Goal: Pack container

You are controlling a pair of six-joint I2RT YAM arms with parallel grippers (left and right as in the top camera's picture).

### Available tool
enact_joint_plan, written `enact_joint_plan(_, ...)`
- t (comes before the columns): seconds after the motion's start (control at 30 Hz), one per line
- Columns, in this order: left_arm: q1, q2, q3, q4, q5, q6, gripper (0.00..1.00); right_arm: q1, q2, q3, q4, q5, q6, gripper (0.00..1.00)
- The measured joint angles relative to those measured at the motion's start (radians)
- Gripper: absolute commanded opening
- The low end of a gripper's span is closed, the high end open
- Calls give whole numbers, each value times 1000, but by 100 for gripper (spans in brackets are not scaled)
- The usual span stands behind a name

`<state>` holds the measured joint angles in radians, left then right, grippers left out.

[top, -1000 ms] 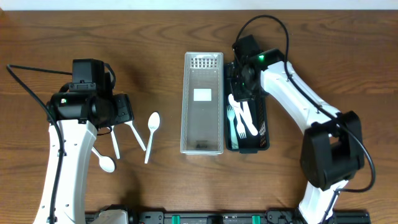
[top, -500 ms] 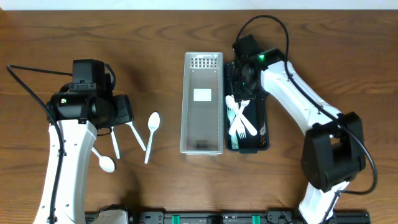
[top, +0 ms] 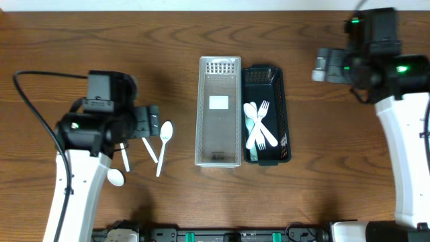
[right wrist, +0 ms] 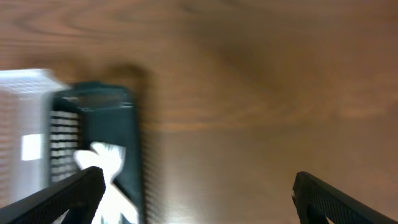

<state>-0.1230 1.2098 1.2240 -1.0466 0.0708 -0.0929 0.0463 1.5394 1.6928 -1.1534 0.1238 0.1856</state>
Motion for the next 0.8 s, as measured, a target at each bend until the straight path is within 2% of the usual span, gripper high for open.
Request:
enact_joint_plan(0.13, -90, 20, 0, 1, -3, 26, 98, -113, 31, -35, 3, -53, -19, 99)
enact_joint_plan(0.27, -107, 109, 0, 5, -7, 43, 98, -170, 56, -102, 31, -90, -30, 99)
enact_joint_plan(0.57, -106, 364, -12, 40, -18, 46, 98, -174, 66, -198, 85, -124, -38, 99)
enact_joint_plan(0.8, -106, 483, -60, 156, -18, 46, 98, -174, 66, -198, 89, -129, -38, 99)
